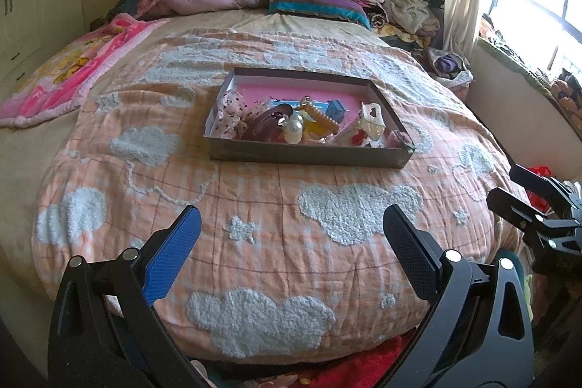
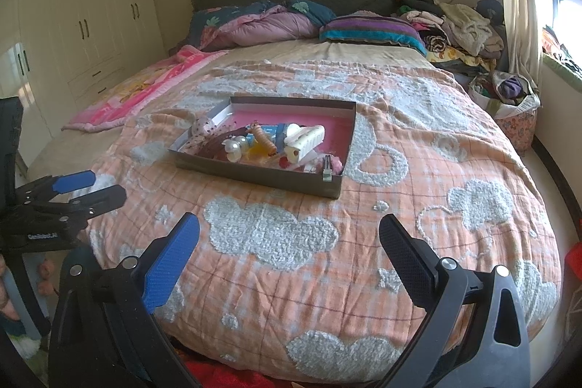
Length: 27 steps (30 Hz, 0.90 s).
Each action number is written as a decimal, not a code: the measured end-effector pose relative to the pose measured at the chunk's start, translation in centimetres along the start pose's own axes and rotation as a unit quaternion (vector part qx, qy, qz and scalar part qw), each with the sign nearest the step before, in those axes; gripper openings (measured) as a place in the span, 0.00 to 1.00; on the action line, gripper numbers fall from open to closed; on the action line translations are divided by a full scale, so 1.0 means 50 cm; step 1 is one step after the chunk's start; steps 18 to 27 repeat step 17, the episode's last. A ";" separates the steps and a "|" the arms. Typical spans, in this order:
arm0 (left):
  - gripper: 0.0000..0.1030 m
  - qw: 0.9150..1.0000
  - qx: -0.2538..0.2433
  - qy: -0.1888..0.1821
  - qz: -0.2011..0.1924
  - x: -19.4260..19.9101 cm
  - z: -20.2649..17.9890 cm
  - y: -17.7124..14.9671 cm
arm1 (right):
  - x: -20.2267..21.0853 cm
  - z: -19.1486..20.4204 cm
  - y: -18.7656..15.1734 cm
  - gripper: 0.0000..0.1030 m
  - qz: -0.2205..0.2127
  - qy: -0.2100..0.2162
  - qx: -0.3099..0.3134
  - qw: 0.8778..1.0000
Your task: Organize jewelry
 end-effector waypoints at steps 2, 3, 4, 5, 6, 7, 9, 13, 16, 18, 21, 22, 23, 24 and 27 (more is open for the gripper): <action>0.91 1.000 0.011 0.012 0.009 -0.011 0.013 -0.002 | -0.009 -0.018 0.006 0.96 0.003 -0.009 -0.005 1.000; 0.91 1.000 0.014 0.021 0.012 -0.017 0.022 -0.004 | -0.016 -0.026 0.008 0.96 0.003 -0.014 -0.007 1.000; 0.91 0.999 0.016 0.035 0.014 -0.024 0.036 -0.005 | -0.023 -0.041 0.014 0.96 0.003 -0.022 -0.012 1.000; 0.91 0.999 0.017 0.043 0.016 -0.030 0.045 -0.006 | -0.033 -0.051 0.018 0.96 0.005 -0.028 -0.019 0.999; 0.91 0.998 0.020 0.053 0.019 -0.038 0.059 -0.007 | -0.040 -0.070 0.024 0.96 0.006 -0.032 -0.029 0.999; 0.91 0.998 0.025 0.061 0.022 -0.044 0.071 -0.007 | -0.050 -0.090 0.029 0.96 0.006 -0.038 -0.038 0.999; 0.91 0.996 0.044 0.075 0.029 -0.067 0.115 -0.005 | -0.072 -0.131 0.041 0.96 0.008 -0.061 -0.052 0.997; 0.91 0.987 0.074 0.138 0.038 -0.119 0.229 0.013 | -0.139 -0.246 0.074 0.96 0.010 -0.134 -0.065 0.989; 0.91 0.975 0.100 0.194 0.047 -0.175 0.345 0.027 | -0.203 -0.352 0.094 0.96 0.025 -0.190 -0.076 0.978; 0.91 0.970 0.115 0.207 0.058 -0.203 0.392 0.029 | -0.222 -0.380 0.099 0.96 0.032 -0.201 -0.080 0.976; 0.91 0.970 0.115 0.207 0.058 -0.203 0.392 0.029 | -0.222 -0.380 0.099 0.96 0.032 -0.201 -0.080 0.976; 0.91 0.970 0.115 0.207 0.058 -0.203 0.392 0.029 | -0.222 -0.380 0.099 0.96 0.032 -0.201 -0.080 0.976; 0.91 0.970 0.115 0.207 0.058 -0.203 0.392 0.029 | -0.222 -0.380 0.099 0.96 0.032 -0.201 -0.080 0.976; 0.91 0.970 0.115 0.207 0.058 -0.203 0.392 0.029 | -0.222 -0.380 0.099 0.96 0.032 -0.201 -0.080 0.976; 0.91 0.970 0.115 0.207 0.058 -0.203 0.392 0.029 | -0.222 -0.380 0.099 0.96 0.032 -0.201 -0.080 0.976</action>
Point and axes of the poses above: each gripper's, at about its wrist camera, not at the fingertips, and x roughly against the way its jaws point, z to its left, y to its top, the point moved 8 cm from there along -x, roughly the way its jaws point, and after that the axes turned 8 degrees about -x, right-handed, at the moved point
